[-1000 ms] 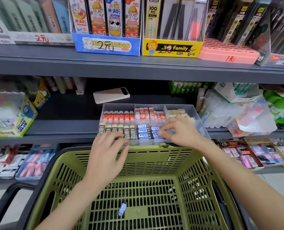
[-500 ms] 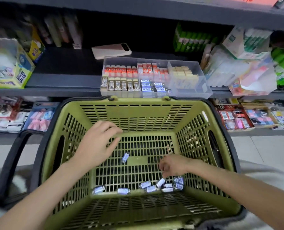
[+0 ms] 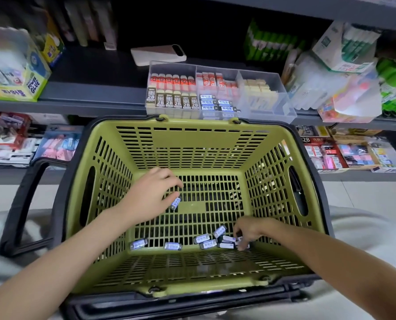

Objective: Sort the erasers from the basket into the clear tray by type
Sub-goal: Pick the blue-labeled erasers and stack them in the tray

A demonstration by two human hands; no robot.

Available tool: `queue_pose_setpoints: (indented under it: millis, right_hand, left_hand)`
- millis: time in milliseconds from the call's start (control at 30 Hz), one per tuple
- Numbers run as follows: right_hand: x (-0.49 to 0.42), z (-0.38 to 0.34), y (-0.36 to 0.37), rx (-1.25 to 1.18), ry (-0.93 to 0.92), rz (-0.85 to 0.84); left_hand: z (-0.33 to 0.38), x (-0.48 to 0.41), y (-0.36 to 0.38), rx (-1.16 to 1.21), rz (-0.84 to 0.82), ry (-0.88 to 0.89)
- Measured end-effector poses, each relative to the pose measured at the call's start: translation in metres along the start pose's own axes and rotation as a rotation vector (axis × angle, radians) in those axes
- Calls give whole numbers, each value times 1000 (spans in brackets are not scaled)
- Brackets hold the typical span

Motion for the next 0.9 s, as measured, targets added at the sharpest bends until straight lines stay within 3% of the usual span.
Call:
queue_pose_setpoints:
  millis: [133, 267, 333, 433, 500, 567, 667, 767, 900]
  right_hand:
    - [7, -4, 2, -114, 0, -45]
    - [21, -22, -23, -273, -85, -22]
    - [34, -41, -46, -494, -194, 20]
    - [60, -73, -75, -1016, -369, 28]
    - [75, -90, -87, -1237, -464, 71]
    - [89, -105, -96, -1211, -541, 201]
    - [104, -122, -104, -938, -647, 340]
    - [114, -121, -113, -824, -714, 310]
    - [101, -83, -127, -1030, -577, 411]
  left_hand:
    - [1, -1, 10, 17, -68, -28]
    - [3, -2, 25, 205, -138, -163]
    - [3, -1, 34, 486, -194, -375]
    - [11, 11, 56, 1206, -285, -938]
    - [24, 13, 65, 1535, -332, -1112]
    - [32, 9, 69, 1807, -317, -1176]
    - [37, 5, 67, 2014, -269, -1201]
    - [37, 3, 64, 2038, -321, -1136]
    - [27, 5, 73, 1954, -317, -1161]
Point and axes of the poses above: each hand's wrist, its own x-axis away from the middle knuckle, its own y-axis out of the palm, z = x × y, the point moved 6 cm from there along -x, towards the middle knuckle, and after that the axes turned 6 degrees about z, right-handed, at the moved point
